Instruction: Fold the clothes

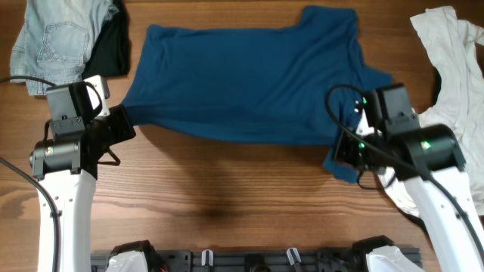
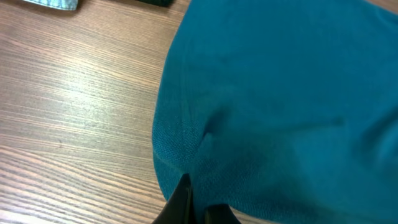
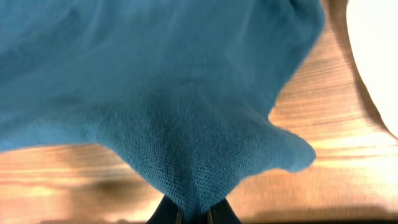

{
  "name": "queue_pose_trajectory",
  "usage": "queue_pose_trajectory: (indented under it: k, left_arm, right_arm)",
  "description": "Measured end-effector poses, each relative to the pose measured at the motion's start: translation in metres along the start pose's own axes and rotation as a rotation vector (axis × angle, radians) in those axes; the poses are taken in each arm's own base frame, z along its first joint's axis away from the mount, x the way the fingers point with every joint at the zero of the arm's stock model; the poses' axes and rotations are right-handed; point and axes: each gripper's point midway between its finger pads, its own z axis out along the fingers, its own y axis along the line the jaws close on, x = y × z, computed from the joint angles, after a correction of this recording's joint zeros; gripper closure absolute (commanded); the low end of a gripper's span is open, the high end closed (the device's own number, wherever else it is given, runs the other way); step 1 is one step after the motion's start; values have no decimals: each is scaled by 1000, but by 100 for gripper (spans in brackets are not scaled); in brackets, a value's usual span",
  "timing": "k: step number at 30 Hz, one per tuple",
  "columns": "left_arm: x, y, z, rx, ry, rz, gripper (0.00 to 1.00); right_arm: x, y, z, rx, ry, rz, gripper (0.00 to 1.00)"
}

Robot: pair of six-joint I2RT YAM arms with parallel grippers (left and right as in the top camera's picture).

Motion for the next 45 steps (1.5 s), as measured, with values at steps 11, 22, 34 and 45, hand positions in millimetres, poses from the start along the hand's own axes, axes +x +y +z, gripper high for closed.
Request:
queue_pose_trajectory:
  k: [11,22,34,45]
  left_arm:
    - [0,6,6,-32,13,-12,96]
    - [-1,5,4,-30,4,-11,96]
    - [-4,5,3,-28,-11,-9,96]
    - [-9,9,52,-38,47,-15,96]
  right_arm:
    - [-3,-2,-6,42,30,-17,96]
    - [11,-4,-98,6,-105,-49,96]
    - [-37,5,-56,98,-78,-113,96]
    - [-96,-18,30,172,71,-156,96]
